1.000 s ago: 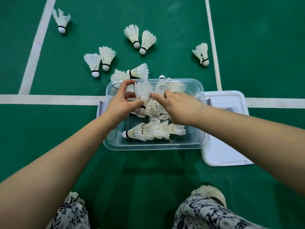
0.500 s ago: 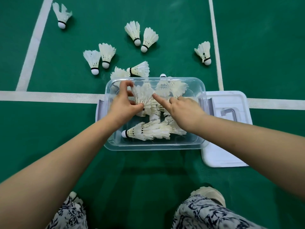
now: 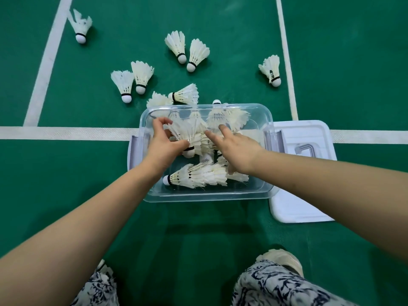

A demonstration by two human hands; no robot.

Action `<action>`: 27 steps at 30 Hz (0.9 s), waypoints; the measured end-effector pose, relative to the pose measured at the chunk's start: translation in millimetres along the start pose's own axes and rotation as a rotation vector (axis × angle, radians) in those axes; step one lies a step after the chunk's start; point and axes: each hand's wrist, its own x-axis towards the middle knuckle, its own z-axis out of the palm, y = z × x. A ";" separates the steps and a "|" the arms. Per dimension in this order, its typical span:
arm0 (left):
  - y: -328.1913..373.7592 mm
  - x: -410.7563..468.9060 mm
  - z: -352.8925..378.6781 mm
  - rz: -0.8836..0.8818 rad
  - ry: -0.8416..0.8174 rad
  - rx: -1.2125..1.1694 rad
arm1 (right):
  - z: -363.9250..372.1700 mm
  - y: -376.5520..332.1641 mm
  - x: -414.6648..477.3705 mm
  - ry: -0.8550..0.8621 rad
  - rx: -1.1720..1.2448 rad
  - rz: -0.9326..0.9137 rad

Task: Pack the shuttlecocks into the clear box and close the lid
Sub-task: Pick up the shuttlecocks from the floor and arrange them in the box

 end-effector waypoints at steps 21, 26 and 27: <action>19.4 -16.4 14.3 0.043 -0.165 0.078 | -50.2 -0.9 -1.2 0.144 0.789 0.000; 12.9 -12.0 11.2 0.046 -0.252 0.211 | -42.0 1.5 -4.2 0.173 0.658 -0.087; 11.7 -11.0 10.6 0.053 -0.270 0.268 | -40.0 3.5 -3.8 0.176 0.594 -0.106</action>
